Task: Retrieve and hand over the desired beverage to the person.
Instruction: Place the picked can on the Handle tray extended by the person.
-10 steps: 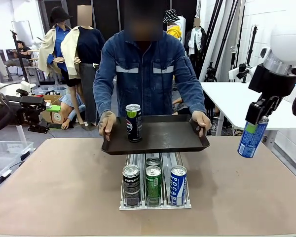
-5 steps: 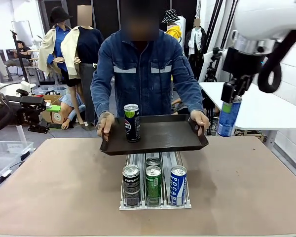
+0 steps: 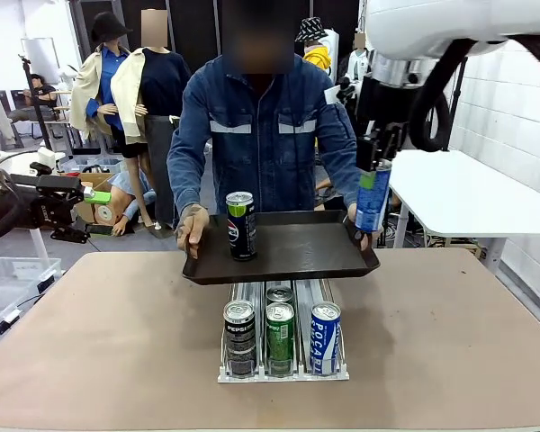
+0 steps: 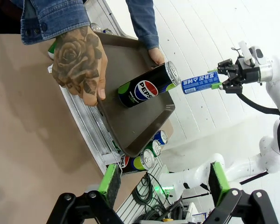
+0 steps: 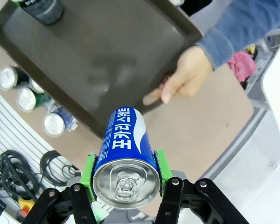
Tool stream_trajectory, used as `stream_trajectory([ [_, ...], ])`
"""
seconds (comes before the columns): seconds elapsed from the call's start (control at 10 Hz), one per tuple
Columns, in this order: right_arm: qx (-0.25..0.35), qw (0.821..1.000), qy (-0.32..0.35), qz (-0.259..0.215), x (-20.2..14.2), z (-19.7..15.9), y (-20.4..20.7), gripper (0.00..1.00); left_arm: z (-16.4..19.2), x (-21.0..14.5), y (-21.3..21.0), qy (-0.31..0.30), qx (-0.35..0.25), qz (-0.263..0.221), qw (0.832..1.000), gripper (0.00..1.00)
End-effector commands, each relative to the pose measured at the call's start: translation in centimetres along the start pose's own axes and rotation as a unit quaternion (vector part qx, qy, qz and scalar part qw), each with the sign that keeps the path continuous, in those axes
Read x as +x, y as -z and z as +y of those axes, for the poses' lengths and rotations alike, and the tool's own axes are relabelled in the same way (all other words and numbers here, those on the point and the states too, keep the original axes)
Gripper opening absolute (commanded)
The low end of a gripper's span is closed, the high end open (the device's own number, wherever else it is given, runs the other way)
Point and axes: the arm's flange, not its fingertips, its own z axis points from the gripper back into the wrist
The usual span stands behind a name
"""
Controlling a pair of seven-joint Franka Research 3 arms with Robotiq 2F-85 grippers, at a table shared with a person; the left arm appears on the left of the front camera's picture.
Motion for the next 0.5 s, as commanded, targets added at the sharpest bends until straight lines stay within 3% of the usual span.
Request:
stream_trajectory([
  [0.0, -0.007, 1.0, 0.008, 0.01, 3.1, 0.3, 0.0, 0.0, -0.2, 0.0, -0.1, 0.0, -0.006, -0.008, 1.0, 1.0],
  [0.4, -0.001, 1.0, 0.01, 0.005, 7.3, 1.5, 2.6, 0.0, -0.2, 0.0, -0.1, 0.0, -0.006, -0.008, 1.0, 1.0],
])
